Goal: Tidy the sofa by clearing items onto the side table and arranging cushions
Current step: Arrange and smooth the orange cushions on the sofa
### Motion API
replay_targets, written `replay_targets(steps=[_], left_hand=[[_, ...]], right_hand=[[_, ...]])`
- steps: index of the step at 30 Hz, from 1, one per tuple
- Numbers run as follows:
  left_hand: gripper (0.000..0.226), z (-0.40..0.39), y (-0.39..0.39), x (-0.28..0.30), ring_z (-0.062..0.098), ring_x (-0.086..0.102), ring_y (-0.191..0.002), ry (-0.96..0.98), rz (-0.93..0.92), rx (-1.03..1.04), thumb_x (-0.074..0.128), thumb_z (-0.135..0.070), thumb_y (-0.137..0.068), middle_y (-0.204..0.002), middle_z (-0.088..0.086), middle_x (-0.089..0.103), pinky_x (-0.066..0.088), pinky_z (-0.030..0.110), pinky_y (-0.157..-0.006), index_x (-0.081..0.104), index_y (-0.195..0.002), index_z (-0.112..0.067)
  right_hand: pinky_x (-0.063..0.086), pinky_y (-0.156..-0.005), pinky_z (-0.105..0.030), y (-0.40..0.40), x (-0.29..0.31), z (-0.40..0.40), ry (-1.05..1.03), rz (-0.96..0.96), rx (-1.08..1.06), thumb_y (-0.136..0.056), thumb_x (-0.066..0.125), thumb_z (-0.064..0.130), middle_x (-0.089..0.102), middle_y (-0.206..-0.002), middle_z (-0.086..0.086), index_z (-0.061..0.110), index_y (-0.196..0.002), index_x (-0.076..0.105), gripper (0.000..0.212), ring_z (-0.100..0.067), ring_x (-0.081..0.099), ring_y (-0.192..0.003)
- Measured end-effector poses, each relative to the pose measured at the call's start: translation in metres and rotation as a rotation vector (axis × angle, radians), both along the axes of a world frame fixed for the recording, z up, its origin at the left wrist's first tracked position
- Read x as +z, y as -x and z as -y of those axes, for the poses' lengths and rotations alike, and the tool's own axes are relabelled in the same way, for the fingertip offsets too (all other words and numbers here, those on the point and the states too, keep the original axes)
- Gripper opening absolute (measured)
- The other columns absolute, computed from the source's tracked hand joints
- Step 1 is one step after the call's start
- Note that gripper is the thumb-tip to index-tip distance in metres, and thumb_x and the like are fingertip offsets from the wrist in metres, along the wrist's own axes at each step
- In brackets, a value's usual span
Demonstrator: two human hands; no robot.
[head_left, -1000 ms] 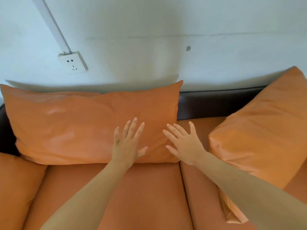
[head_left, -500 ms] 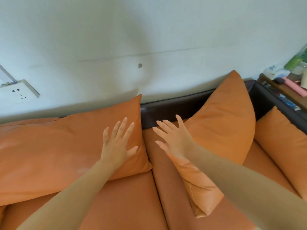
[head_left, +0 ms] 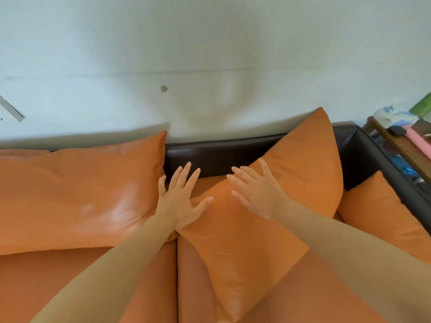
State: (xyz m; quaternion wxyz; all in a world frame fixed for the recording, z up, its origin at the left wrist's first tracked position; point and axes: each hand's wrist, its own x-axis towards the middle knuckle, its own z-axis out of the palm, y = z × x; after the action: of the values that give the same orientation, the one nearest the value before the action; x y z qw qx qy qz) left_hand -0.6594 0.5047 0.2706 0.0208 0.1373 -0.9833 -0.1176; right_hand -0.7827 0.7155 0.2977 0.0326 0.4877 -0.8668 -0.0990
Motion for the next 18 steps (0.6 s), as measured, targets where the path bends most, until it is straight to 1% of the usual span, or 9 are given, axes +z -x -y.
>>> replay_targets(steps=[2, 5, 7, 10, 12, 13, 15, 16, 18], left_hand=[[0.089, -0.018, 0.003, -0.004, 0.013, -0.008, -0.149, 0.008, 0.030, 0.013, 0.012, -0.083, -0.077, -0.163, -0.008, -0.007, -0.011, 0.047, -0.115, 0.006, -0.154, -0.037], [0.089, -0.034, 0.009, -0.008, 0.015, -0.005, -0.150, -0.059, 0.066, 0.020, 0.018, -0.083, -0.078, -0.163, -0.007, -0.004, -0.004, 0.047, -0.118, 0.009, -0.154, -0.037], [0.088, -0.037, 0.014, -0.010, 0.016, -0.003, -0.150, -0.116, 0.078, 0.026, 0.023, -0.081, -0.080, -0.163, -0.006, -0.002, 0.002, 0.046, -0.120, 0.010, -0.154, -0.035], [0.088, -0.042, 0.024, -0.013, 0.018, 0.001, -0.150, -0.165, 0.085, 0.041, 0.027, -0.080, -0.081, -0.163, -0.005, 0.001, 0.006, 0.044, -0.121, 0.011, -0.154, -0.034], [0.087, -0.045, 0.032, -0.014, 0.018, 0.005, -0.150, -0.225, 0.115, 0.020, 0.034, -0.078, -0.085, -0.163, -0.005, 0.004, 0.009, 0.043, -0.121, 0.010, -0.154, -0.033], [0.086, -0.047, 0.036, -0.015, 0.018, 0.008, -0.150, -0.273, 0.143, 0.009, 0.038, -0.076, -0.085, -0.163, -0.005, 0.005, 0.013, 0.043, -0.120, 0.010, -0.154, -0.032], [0.087, -0.051, 0.043, -0.015, 0.018, 0.009, -0.149, -0.361, 0.208, 0.003, 0.041, -0.075, -0.085, -0.163, -0.006, 0.006, 0.019, 0.043, -0.119, 0.010, -0.154, -0.032], [0.088, -0.054, 0.047, -0.014, 0.018, 0.008, -0.149, -0.372, 0.226, 0.006, 0.041, -0.076, -0.085, -0.163, -0.006, 0.006, 0.020, 0.043, -0.119, 0.009, -0.154, -0.031], [0.090, -0.060, 0.053, -0.015, 0.018, 0.009, -0.149, -0.339, 0.233, 0.018, 0.039, -0.078, -0.083, -0.163, -0.006, 0.008, 0.020, 0.044, -0.119, 0.010, -0.154, -0.031]], right_hand=[[0.019, -0.108, -0.060, 0.012, -0.001, -0.014, -0.009, 0.005, -0.007, -0.099, 0.025, 0.046, 0.052, -0.141, -0.005, 0.022, -0.137, 0.050, 0.051, -0.024, 0.050, -0.127], [0.017, -0.107, -0.060, 0.025, -0.004, -0.030, -0.017, 0.032, -0.017, -0.098, 0.025, 0.045, 0.053, -0.139, -0.006, 0.021, -0.135, 0.052, 0.052, -0.024, 0.052, -0.125], [0.021, -0.107, -0.061, 0.032, -0.007, -0.036, -0.016, 0.046, -0.014, -0.098, 0.025, 0.045, 0.055, -0.138, -0.006, 0.021, -0.134, 0.054, 0.052, -0.024, 0.054, -0.123], [0.031, -0.105, -0.063, 0.038, -0.010, -0.044, -0.033, 0.050, 0.004, -0.098, 0.024, 0.046, 0.057, -0.136, -0.006, 0.022, -0.133, 0.055, 0.053, -0.024, 0.055, -0.122], [0.030, -0.105, -0.065, 0.038, -0.011, -0.048, -0.051, 0.072, -0.007, -0.098, 0.022, 0.048, 0.054, -0.139, -0.005, 0.024, -0.136, 0.051, 0.055, -0.024, 0.053, -0.125], [0.026, -0.105, -0.067, 0.039, -0.011, -0.050, -0.046, 0.090, -0.037, -0.098, 0.020, 0.051, 0.048, -0.145, -0.004, 0.026, -0.140, 0.046, 0.056, -0.024, 0.048, -0.130], [0.015, -0.107, -0.069, 0.043, -0.014, -0.057, -0.012, 0.149, -0.136, -0.096, 0.017, 0.061, 0.029, -0.156, 0.002, 0.035, -0.148, 0.029, 0.059, -0.023, 0.029, -0.142], [0.011, -0.107, -0.069, 0.046, -0.014, -0.060, -0.011, 0.188, -0.187, -0.094, 0.016, 0.066, 0.019, -0.159, 0.005, 0.038, -0.149, 0.021, 0.062, -0.023, 0.020, -0.145], [0.008, -0.107, -0.070, 0.055, -0.015, -0.068, -0.019, 0.209, -0.229, -0.091, 0.013, 0.071, 0.009, -0.161, 0.007, 0.042, -0.150, 0.013, 0.066, -0.024, 0.011, -0.147]])
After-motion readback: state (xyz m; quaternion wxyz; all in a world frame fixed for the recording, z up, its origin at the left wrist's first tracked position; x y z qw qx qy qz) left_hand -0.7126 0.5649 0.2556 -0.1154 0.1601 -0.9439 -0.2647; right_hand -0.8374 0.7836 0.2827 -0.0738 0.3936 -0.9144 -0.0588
